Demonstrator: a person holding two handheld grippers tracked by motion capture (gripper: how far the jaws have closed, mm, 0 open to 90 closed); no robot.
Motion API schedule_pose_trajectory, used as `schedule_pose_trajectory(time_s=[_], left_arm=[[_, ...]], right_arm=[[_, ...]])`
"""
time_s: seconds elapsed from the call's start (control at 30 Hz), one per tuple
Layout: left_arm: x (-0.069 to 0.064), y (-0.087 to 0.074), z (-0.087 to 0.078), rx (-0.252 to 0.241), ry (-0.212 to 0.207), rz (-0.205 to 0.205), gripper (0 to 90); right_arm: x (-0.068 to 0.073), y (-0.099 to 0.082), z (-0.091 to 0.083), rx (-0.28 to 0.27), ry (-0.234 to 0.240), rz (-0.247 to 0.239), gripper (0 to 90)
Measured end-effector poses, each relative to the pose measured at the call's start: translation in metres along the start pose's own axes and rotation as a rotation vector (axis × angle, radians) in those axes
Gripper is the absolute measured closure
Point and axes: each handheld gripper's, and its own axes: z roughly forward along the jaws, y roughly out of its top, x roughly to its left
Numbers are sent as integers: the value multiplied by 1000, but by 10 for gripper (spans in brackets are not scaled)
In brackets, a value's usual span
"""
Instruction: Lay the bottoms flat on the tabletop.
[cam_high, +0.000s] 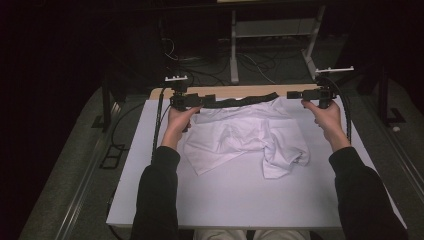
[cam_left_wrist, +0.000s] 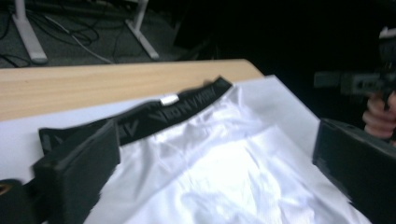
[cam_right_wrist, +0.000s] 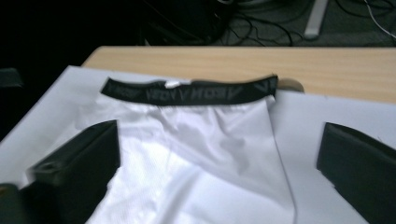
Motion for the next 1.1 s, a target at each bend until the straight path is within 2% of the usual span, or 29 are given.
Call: schedule_pose_trajectory(time_s=[0.17,0.27,0.33,0.43,0.47,0.57,0.77,0.93,1.1], left_arm=[[-16,-8,-5,-11,-55,28,1],[-28,-14,-7,24,-54,75,1],[-35,-18,-8,17,-79,84,2],[-45,-26,-7,23,-85,101,2],[-49,-29,-6,36,-85,117,2],[-56,-38,-2,57,-93,140,2],[-71,-54,4,72,-123,162,2],[-81,-67,7,78,-156,175,2],[-90,-71,10,106,-162,197,2]], right_arm=[[3,-13,-10,11,-1,-13,0],[3,-23,-15,18,5,-22,0],[5,-37,-20,-7,11,-33,0],[6,-46,-22,-5,15,-37,0],[8,-53,-23,8,6,-50,0],[10,-60,-26,13,-3,-65,0],[13,-77,-38,5,15,-65,0],[13,-90,-48,-17,37,-47,0],[14,-101,-51,-1,38,-47,0]])
